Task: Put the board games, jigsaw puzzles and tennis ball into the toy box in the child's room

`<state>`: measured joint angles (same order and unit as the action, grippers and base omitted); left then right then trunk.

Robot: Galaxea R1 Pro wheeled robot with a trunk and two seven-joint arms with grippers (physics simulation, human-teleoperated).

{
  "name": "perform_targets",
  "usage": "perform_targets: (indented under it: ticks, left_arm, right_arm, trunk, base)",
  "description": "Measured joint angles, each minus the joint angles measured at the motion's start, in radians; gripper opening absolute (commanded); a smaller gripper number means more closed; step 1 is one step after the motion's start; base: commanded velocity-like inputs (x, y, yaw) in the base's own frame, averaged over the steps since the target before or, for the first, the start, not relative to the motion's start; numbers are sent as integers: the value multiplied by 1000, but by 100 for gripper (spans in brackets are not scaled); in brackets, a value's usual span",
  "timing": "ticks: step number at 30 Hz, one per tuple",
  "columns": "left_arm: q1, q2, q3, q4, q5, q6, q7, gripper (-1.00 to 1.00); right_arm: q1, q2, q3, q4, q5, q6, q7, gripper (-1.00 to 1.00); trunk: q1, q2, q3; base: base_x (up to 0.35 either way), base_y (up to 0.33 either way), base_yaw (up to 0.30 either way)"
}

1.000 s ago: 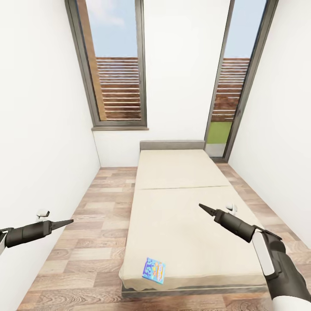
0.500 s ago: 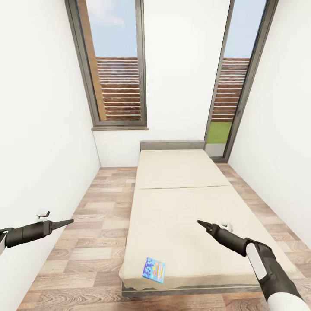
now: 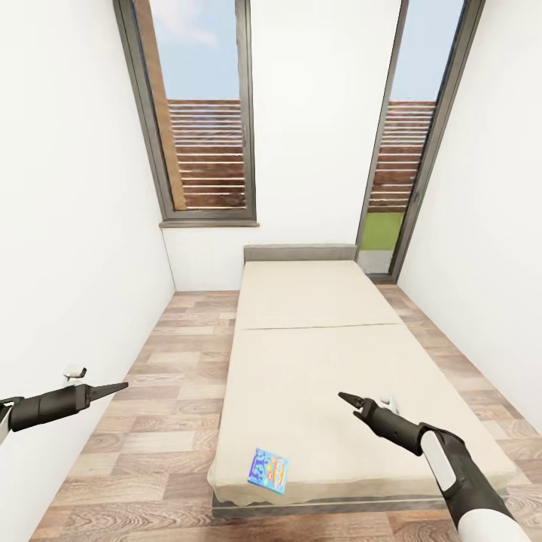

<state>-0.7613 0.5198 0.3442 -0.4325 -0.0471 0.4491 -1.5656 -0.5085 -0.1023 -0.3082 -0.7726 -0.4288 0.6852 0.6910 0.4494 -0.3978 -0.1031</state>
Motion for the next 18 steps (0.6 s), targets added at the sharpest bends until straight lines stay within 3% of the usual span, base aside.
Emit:
perform_targets:
  ticks: [10, 18]
  left_arm:
    - [0, 0, 1, 0, 1, 0, 0, 100]
    - [0, 1, 1, 0, 1, 1, 0, 100]
  right_arm:
    - [20, 24, 1, 23, 5, -7, 9, 100]
    - [29, 27, 0, 177, 4, -16, 20, 100]
  trunk:
    - [0, 0, 0]
    - [0, 0, 0]
  base:
    - [0, 0, 0]
    - [0, 0, 0]
